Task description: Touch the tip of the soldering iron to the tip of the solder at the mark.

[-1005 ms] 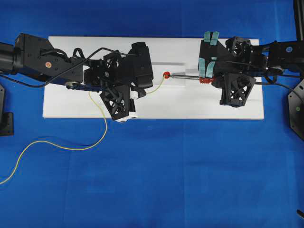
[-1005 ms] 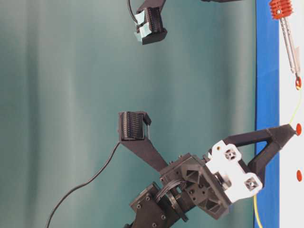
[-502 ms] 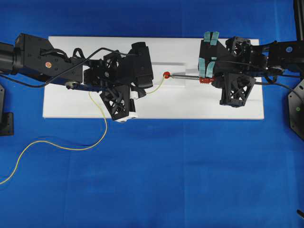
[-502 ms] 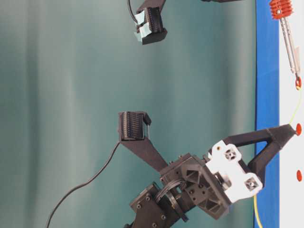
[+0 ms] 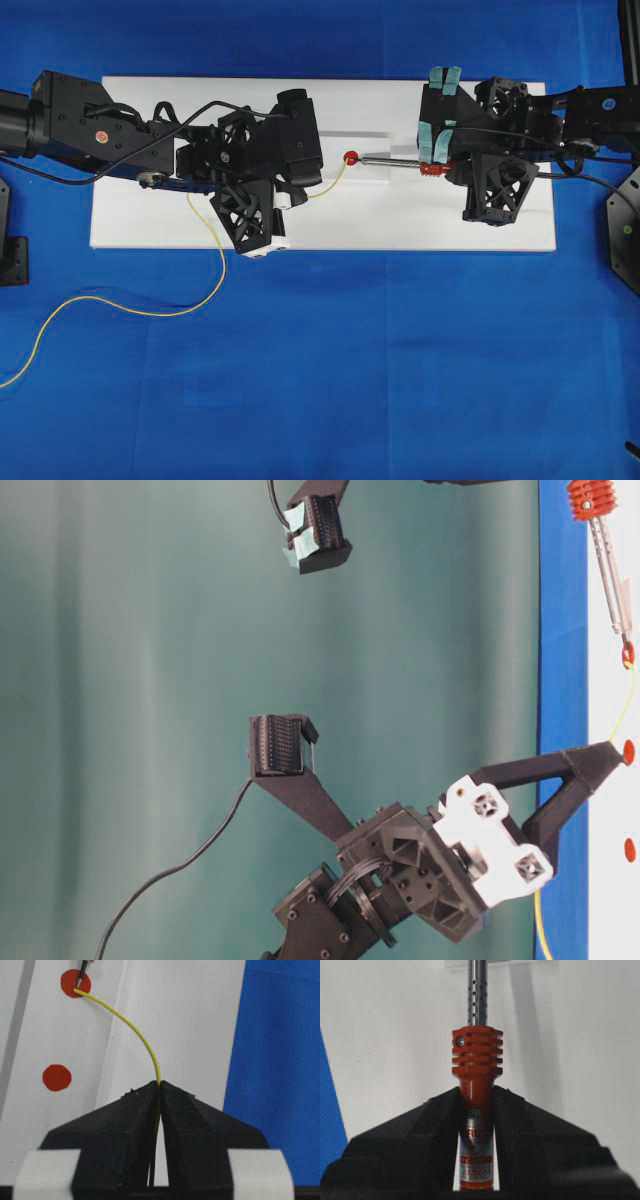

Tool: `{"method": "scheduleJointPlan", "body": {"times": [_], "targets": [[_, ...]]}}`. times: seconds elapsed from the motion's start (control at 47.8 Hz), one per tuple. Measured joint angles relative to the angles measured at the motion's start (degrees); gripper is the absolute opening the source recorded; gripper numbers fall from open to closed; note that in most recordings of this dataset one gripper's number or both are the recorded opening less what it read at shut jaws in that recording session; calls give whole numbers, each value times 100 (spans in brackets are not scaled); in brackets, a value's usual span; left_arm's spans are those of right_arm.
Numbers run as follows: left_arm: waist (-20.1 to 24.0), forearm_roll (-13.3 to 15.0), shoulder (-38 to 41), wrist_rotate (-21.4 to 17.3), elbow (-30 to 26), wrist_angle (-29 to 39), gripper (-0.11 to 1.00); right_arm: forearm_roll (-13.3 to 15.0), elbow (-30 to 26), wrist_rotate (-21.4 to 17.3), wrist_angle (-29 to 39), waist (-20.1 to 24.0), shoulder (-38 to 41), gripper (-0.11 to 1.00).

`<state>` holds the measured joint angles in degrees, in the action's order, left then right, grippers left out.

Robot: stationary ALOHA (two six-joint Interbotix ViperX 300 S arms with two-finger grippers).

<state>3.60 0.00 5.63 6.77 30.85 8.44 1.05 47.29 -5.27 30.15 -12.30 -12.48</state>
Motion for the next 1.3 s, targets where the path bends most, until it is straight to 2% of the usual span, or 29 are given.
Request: {"method": "scheduleJointPlan", "body": {"times": [0.565,0.858,1.047,1.298], "targets": [[0,9,-70,0,88,35,3,0,0,0,-9,0,0,6],[-97,9,-1072,79,756,18,3,-9,0,0,-9,0,0,6],[-114,9,-1784,132,1450,-387,3,0,9,0,-18,0,0,6],[-132,9,-2136,132,1872,-703,3,0,0,0,-18,0,-44,6]]}}
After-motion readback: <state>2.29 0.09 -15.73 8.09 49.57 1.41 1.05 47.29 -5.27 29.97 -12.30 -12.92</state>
